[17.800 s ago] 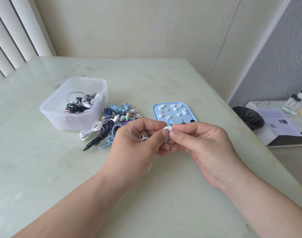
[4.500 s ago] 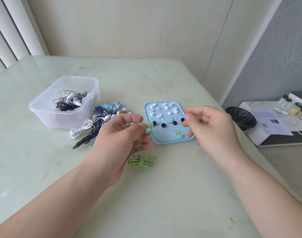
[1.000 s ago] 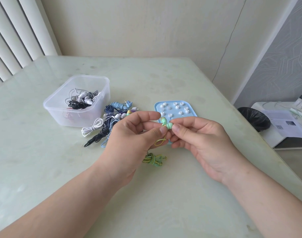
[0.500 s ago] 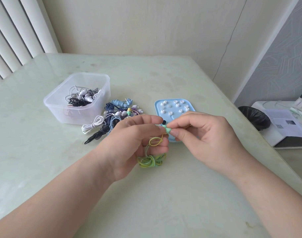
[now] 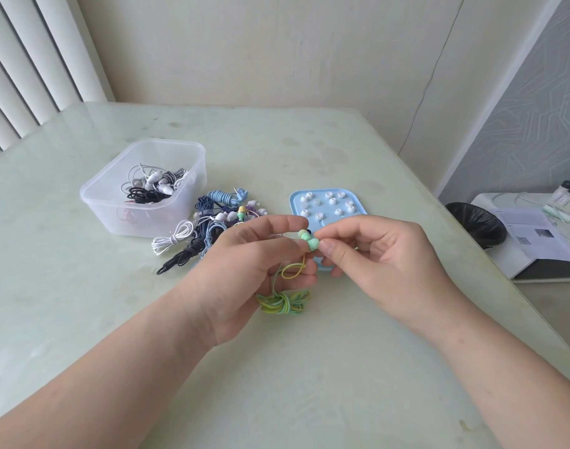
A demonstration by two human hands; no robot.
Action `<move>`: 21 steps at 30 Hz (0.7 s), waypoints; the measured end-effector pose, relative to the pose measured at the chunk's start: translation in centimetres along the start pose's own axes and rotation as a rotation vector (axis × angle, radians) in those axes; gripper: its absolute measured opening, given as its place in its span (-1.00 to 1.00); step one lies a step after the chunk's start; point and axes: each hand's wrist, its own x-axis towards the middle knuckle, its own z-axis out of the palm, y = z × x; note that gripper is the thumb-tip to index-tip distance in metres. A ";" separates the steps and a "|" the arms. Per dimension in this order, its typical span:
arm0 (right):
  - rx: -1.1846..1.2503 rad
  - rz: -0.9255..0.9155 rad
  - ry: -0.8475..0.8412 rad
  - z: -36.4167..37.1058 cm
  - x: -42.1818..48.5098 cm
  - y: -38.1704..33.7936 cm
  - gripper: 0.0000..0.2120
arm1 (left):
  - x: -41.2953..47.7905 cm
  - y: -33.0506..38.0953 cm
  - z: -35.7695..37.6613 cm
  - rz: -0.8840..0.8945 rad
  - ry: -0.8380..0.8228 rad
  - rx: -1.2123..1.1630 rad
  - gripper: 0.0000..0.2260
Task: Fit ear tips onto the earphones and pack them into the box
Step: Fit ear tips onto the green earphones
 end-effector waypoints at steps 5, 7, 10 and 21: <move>0.086 0.135 0.081 0.3 -0.2 -0.7 -0.93 | 0.0 0.1 0.1 0.069 0.024 -0.059 -0.74; 0.141 0.220 0.040 0.7 -0.4 -1.1 -0.76 | 0.0 0.2 0.1 0.122 0.049 -0.116 -0.74; 0.143 0.331 -0.114 1.7 -1.0 -2.0 -0.63 | 0.0 0.5 0.1 0.163 0.058 -0.224 -0.70; 0.075 0.341 -0.111 2.3 -1.1 -2.4 -0.82 | 0.2 0.9 -0.7 0.189 0.135 -0.172 -0.68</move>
